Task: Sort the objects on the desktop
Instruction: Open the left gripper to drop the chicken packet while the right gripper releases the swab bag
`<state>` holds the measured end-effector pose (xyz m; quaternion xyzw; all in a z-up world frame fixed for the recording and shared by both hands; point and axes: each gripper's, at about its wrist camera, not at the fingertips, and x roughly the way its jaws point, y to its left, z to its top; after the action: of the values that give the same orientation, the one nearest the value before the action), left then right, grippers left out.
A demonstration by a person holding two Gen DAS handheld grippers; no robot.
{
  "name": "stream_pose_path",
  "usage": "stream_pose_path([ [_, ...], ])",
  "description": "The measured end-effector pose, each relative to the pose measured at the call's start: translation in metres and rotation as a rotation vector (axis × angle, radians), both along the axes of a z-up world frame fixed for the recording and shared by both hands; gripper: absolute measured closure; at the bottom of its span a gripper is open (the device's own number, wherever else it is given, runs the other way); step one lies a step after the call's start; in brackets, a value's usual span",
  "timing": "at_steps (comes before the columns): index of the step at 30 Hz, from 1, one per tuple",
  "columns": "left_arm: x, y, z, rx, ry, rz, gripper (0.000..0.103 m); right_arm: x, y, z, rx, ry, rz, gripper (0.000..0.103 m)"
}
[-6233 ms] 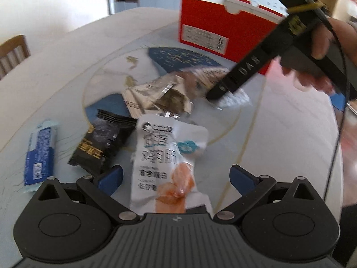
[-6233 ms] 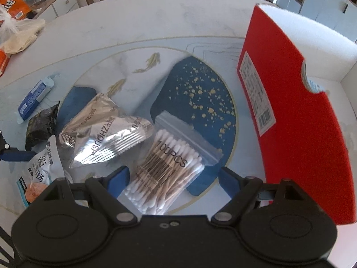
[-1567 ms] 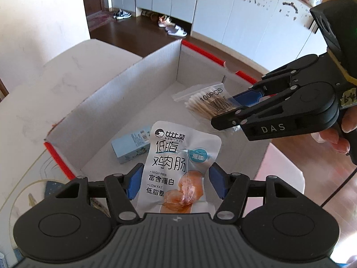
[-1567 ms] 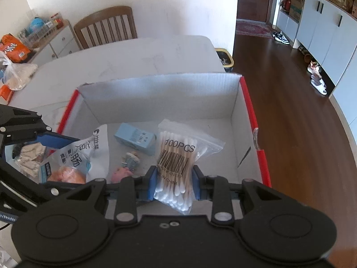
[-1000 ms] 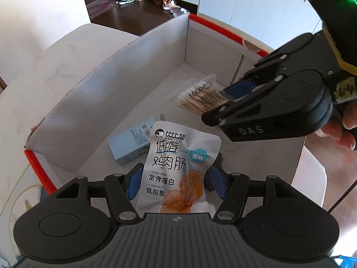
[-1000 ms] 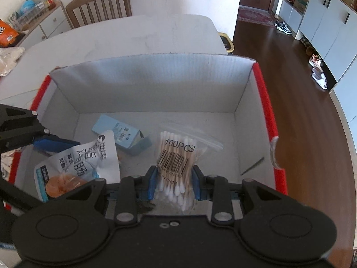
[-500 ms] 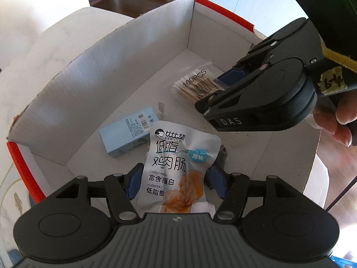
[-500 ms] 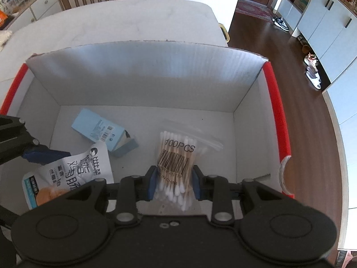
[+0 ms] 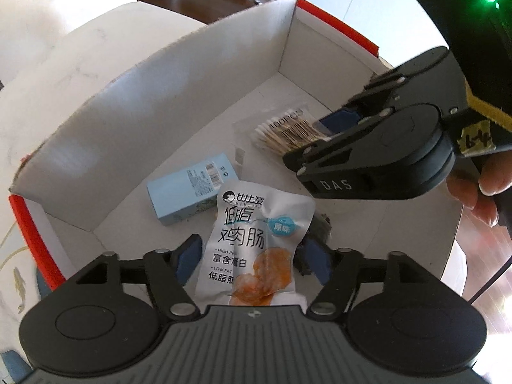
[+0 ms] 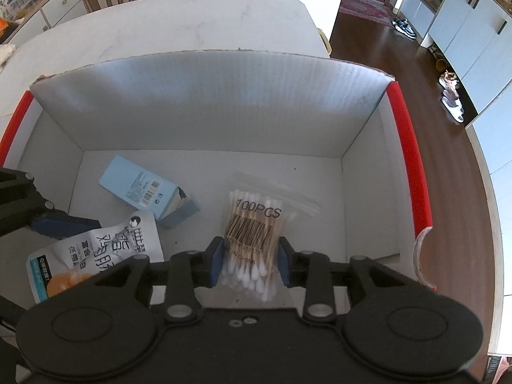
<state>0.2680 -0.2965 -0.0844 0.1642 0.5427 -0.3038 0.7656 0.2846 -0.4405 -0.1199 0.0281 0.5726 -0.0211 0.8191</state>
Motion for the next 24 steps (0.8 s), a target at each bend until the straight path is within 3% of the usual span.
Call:
stream_pose_path([
  [10,-0.011,0.01,0.017,-0.053,-0.027,0.014,0.026,-0.011,-0.003,0.014,0.008,-0.037,-0.013,0.058],
  [24,-0.024,0.023,0.038,-0.122,-0.075,-0.002,0.026,-0.045,0.0,0.059,0.061,-0.125,-0.004,0.057],
])
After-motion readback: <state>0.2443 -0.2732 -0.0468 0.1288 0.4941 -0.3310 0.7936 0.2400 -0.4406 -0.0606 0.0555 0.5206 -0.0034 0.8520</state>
